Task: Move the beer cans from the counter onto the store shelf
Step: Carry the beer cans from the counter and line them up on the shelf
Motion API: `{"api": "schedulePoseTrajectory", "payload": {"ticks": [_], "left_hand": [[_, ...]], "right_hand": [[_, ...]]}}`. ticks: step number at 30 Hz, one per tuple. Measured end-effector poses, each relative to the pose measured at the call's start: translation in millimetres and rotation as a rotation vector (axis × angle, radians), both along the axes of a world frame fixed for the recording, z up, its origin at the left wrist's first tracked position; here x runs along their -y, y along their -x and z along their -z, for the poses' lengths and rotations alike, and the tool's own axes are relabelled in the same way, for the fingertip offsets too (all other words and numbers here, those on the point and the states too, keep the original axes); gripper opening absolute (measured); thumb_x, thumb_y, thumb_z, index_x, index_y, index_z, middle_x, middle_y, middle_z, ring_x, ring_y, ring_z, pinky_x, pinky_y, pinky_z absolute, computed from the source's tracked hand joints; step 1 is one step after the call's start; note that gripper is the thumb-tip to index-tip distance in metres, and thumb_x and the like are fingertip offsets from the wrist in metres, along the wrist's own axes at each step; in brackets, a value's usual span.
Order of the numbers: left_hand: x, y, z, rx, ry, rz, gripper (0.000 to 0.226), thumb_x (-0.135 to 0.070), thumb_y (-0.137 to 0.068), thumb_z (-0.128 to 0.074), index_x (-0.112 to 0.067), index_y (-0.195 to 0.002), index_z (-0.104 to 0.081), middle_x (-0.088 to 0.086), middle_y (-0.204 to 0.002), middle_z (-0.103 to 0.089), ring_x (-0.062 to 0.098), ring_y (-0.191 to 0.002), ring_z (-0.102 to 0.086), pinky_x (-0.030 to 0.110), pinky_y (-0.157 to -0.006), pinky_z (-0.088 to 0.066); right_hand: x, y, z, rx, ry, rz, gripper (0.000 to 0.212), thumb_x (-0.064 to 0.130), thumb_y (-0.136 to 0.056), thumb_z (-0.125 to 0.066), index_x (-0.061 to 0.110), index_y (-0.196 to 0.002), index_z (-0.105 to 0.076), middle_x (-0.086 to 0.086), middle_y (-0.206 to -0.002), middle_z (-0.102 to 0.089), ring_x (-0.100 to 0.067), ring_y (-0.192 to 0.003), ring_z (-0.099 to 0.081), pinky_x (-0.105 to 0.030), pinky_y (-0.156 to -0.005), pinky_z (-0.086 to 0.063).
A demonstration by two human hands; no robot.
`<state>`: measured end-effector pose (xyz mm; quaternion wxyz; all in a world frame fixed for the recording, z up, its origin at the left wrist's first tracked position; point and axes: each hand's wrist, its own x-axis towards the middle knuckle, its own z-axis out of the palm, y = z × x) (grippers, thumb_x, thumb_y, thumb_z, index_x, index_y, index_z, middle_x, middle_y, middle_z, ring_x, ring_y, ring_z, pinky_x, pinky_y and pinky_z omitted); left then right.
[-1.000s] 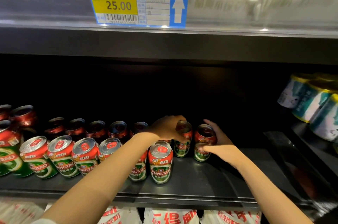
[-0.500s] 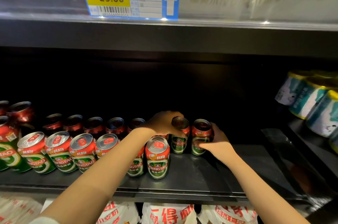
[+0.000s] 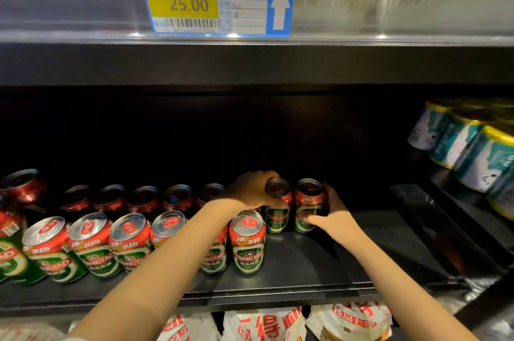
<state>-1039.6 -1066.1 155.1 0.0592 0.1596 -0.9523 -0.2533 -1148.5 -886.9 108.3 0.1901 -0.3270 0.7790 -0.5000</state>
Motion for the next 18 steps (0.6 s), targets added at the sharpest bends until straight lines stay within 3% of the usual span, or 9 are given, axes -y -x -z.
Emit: {"api": "schedulePoseTrajectory", "payload": {"ticks": [4,10,15,18], "left_hand": [[3.4,-0.6,-0.2,0.065,0.095,-0.006,0.076,-0.060,-0.077,-0.061,-0.021,-0.138,-0.038,0.003,-0.137,-0.048,0.023,-0.124,-0.048,0.035,-0.099,-0.043],[-27.9,-13.3,-39.0,-0.085,0.156,0.022,0.047,-0.042,-0.091,-0.050,-0.022,-0.134,-0.044,0.000,-0.140,-0.044,0.022,-0.121,-0.048,0.033,-0.095,-0.042],[-134.3,-46.6,-47.5,-0.337,0.215,0.488,0.047,-0.037,-0.093,-0.048,-0.019,-0.136,-0.041,-0.001,-0.136,-0.047,0.019,-0.122,-0.046,0.034,-0.099,-0.040],[-216.2,-84.8,-36.1,-0.337,0.229,0.856,0.049,-0.036,-0.094,-0.047,-0.017,-0.138,-0.039,0.000,-0.139,-0.041,0.020,-0.126,-0.041,0.033,-0.102,-0.036]], "right_hand": [[-20.9,-22.9,-6.5,-0.046,-0.036,0.143,0.073,0.020,-0.083,-0.069,0.016,-0.143,-0.029,0.000,-0.140,-0.044,-0.015,-0.129,-0.041,-0.027,-0.102,-0.035],[-76.6,-75.5,-23.5,-0.306,-0.210,0.335,0.052,0.034,-0.092,-0.054,0.023,-0.139,-0.038,0.009,-0.142,-0.041,-0.010,-0.130,-0.040,-0.022,-0.100,-0.033],[-155.9,-163.1,-31.2,-0.546,-0.492,0.542,0.048,0.031,-0.091,-0.055,0.019,-0.136,-0.042,0.003,-0.135,-0.048,-0.015,-0.121,-0.046,-0.026,-0.099,-0.035],[-222.3,-236.6,-33.1,-0.601,-0.658,0.742,0.042,0.029,-0.086,-0.060,0.017,-0.126,-0.051,-0.002,-0.122,-0.057,-0.023,-0.109,-0.055,-0.035,-0.091,-0.043]]}}
